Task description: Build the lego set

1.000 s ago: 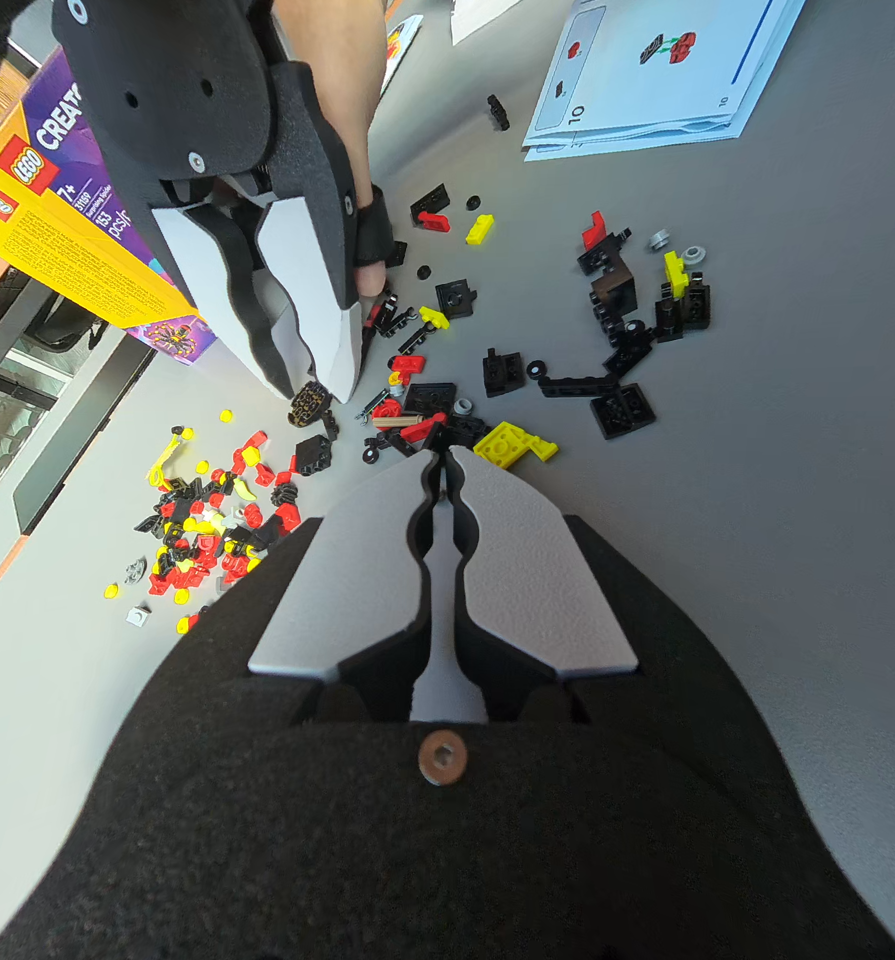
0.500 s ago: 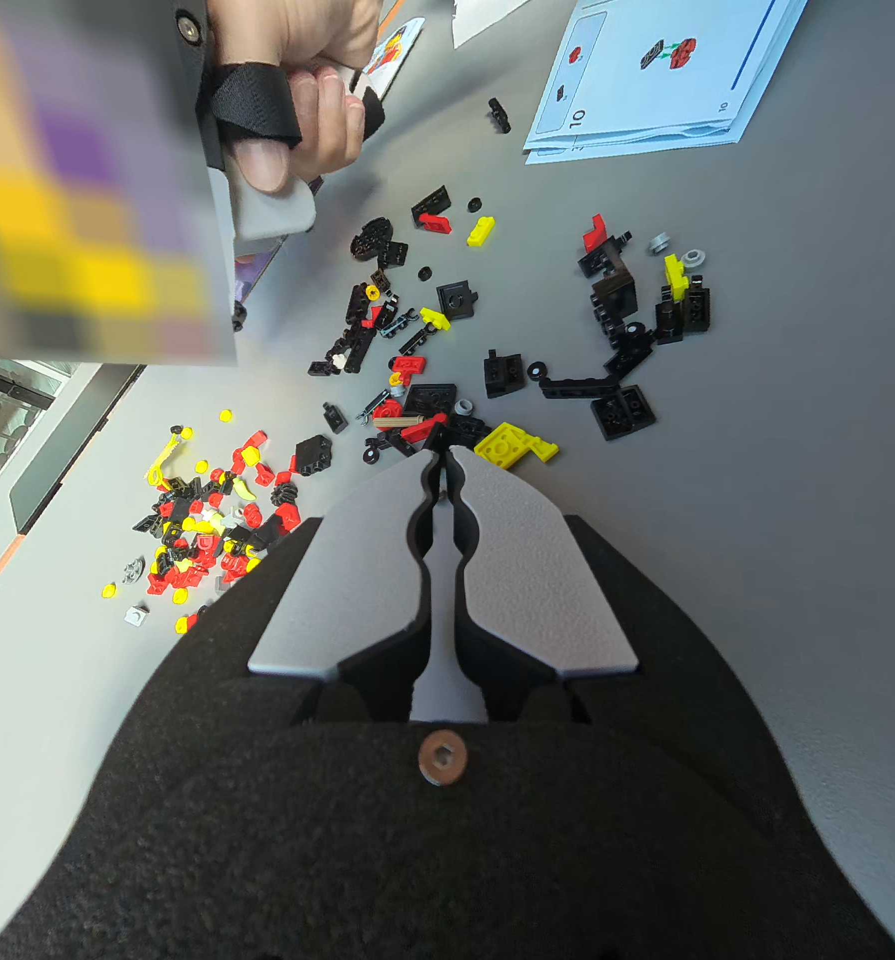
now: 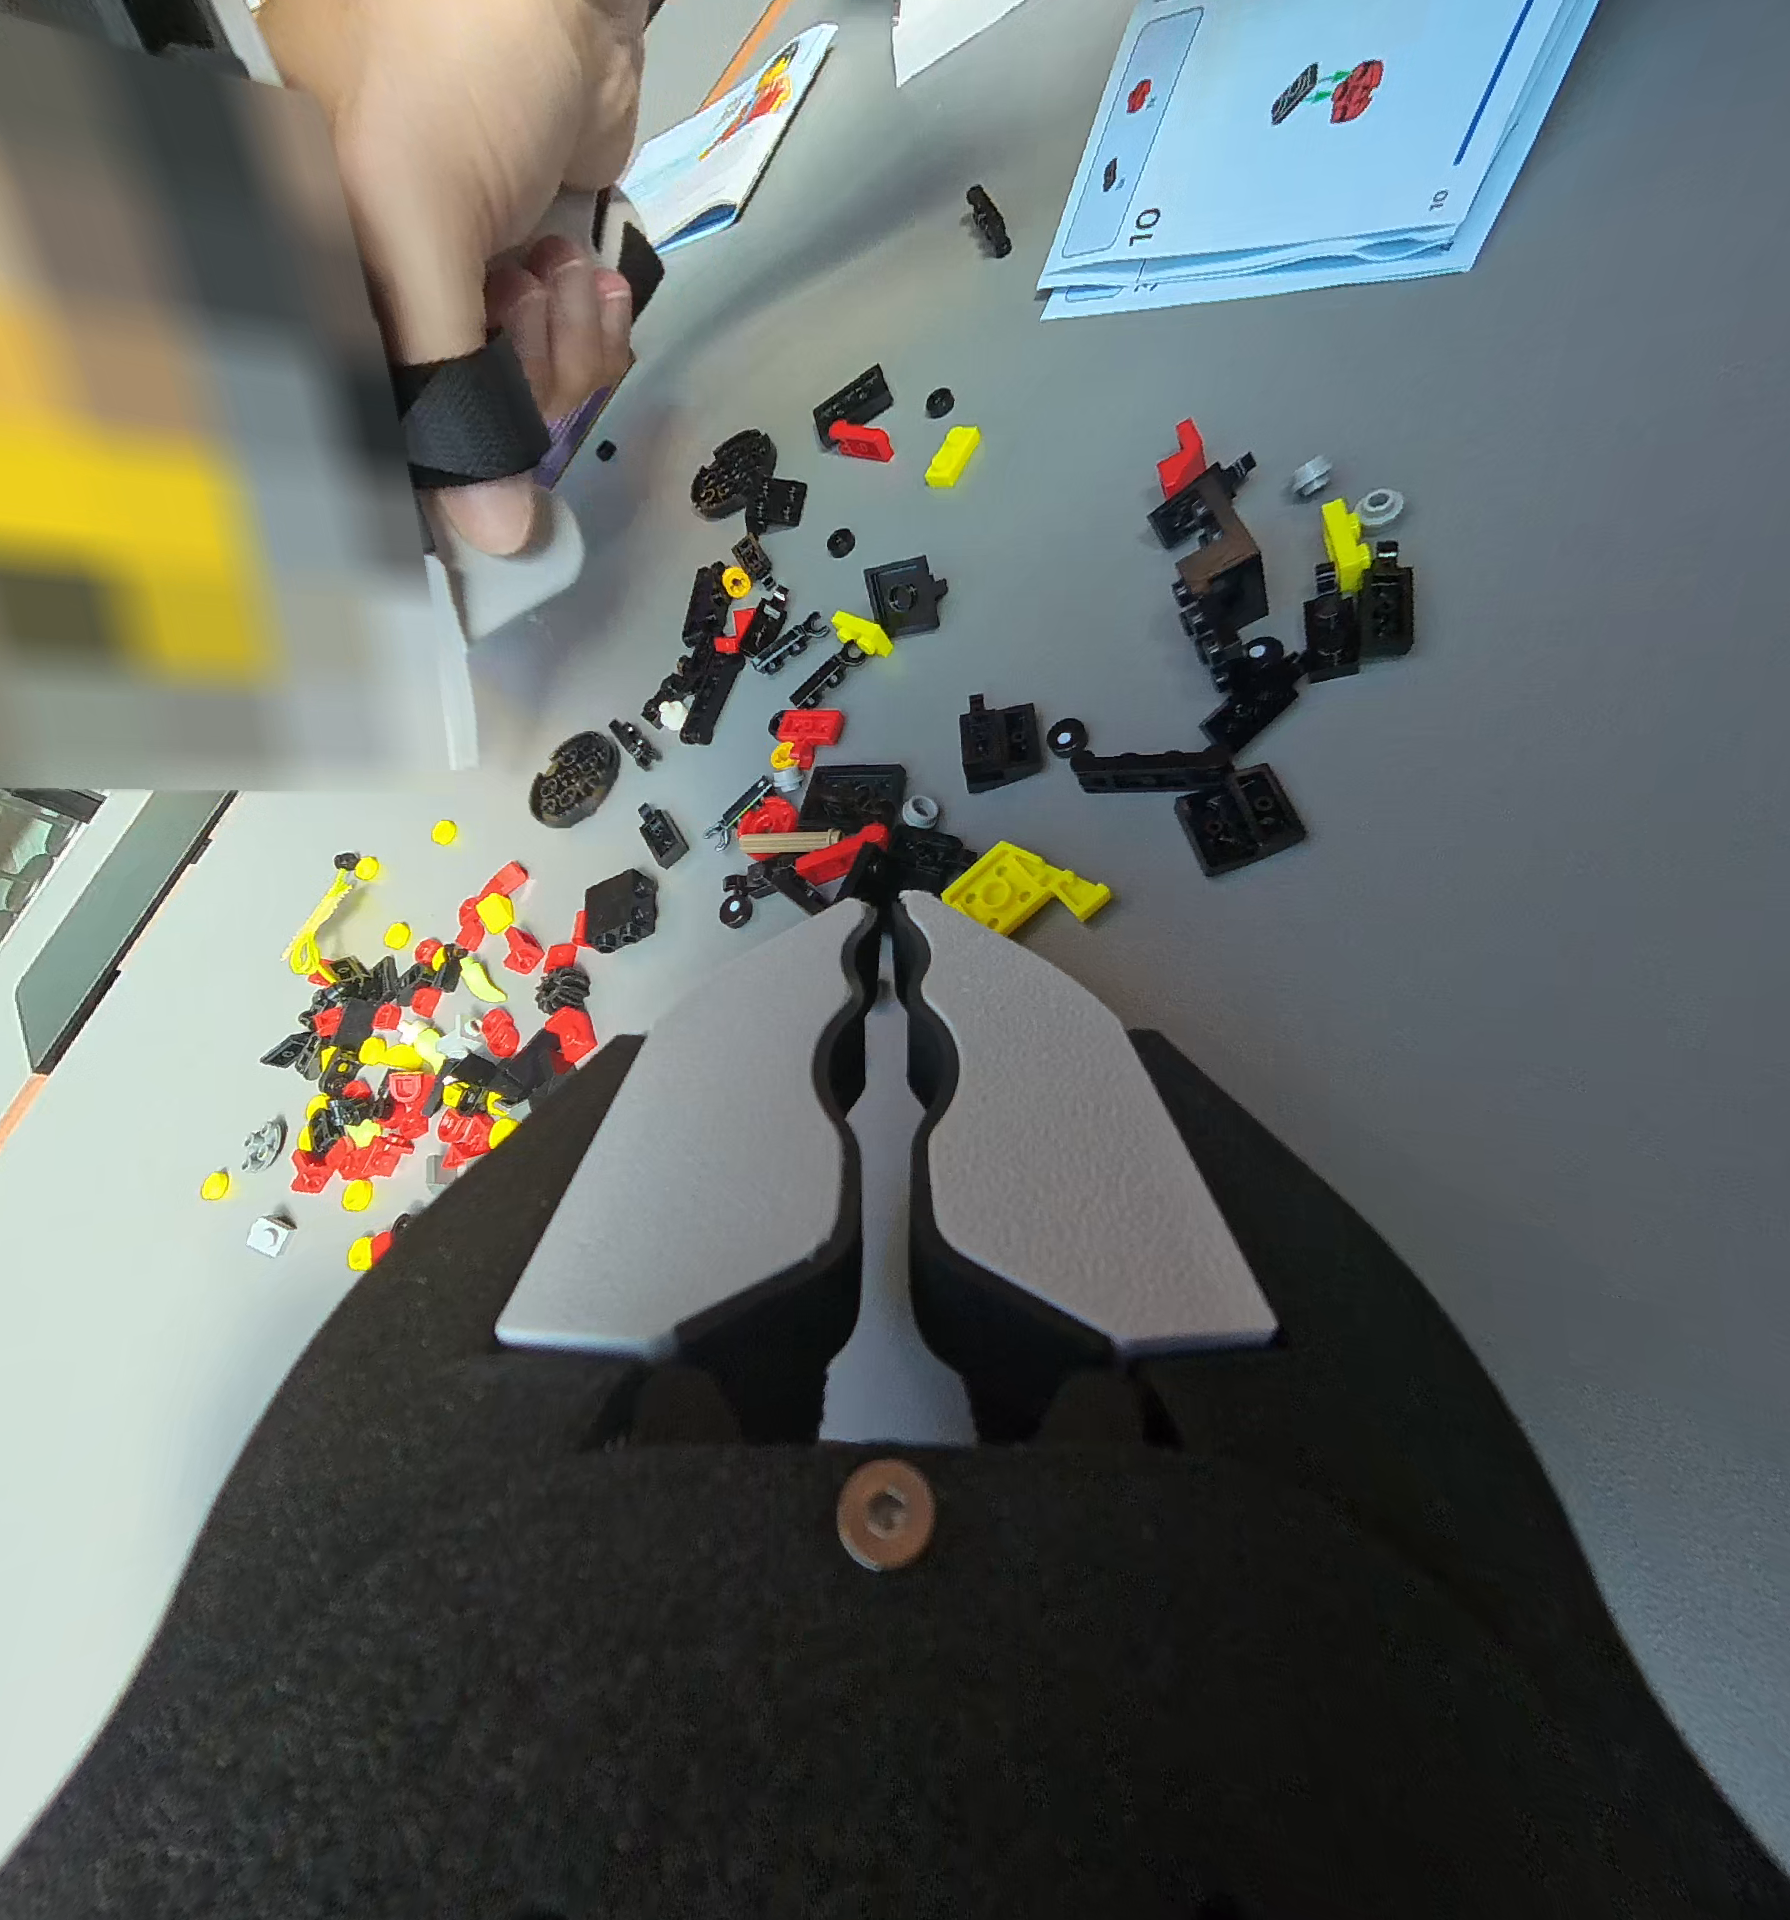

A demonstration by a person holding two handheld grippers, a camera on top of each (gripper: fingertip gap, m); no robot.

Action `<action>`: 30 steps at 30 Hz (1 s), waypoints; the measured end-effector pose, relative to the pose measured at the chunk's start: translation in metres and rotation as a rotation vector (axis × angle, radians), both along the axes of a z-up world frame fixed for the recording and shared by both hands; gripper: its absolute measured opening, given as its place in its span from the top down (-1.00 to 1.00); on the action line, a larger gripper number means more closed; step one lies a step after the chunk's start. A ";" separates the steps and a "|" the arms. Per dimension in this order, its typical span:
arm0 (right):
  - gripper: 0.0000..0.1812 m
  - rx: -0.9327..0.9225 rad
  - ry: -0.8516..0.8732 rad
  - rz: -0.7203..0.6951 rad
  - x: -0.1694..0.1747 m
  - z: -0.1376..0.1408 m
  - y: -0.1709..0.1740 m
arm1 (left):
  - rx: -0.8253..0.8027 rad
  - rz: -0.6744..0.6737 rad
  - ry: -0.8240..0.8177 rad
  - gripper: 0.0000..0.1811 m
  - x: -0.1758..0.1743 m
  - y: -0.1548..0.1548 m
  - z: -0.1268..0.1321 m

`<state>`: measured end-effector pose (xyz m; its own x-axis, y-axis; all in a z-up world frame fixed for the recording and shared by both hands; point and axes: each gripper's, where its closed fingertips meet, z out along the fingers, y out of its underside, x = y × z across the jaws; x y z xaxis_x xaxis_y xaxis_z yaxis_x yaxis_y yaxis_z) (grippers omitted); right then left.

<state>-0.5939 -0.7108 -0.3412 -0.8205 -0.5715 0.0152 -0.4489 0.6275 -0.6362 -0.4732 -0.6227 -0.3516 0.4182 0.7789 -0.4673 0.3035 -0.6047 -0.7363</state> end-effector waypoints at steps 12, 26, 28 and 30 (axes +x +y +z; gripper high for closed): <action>0.86 0.017 0.205 -0.203 -0.026 -0.020 -0.103 | 0.005 0.001 -0.004 0.98 0.000 0.000 0.000; 0.87 0.096 0.188 -0.063 -0.008 -0.023 -0.087 | 0.005 -0.005 -0.002 0.97 0.000 0.001 0.000; 0.88 0.091 0.200 -0.033 -0.003 -0.024 -0.083 | 0.006 -0.005 -0.001 0.97 0.000 0.000 0.000; 0.87 0.072 0.252 -0.015 -0.004 -0.020 -0.080 | 0.009 -0.005 0.000 0.97 0.000 0.001 0.001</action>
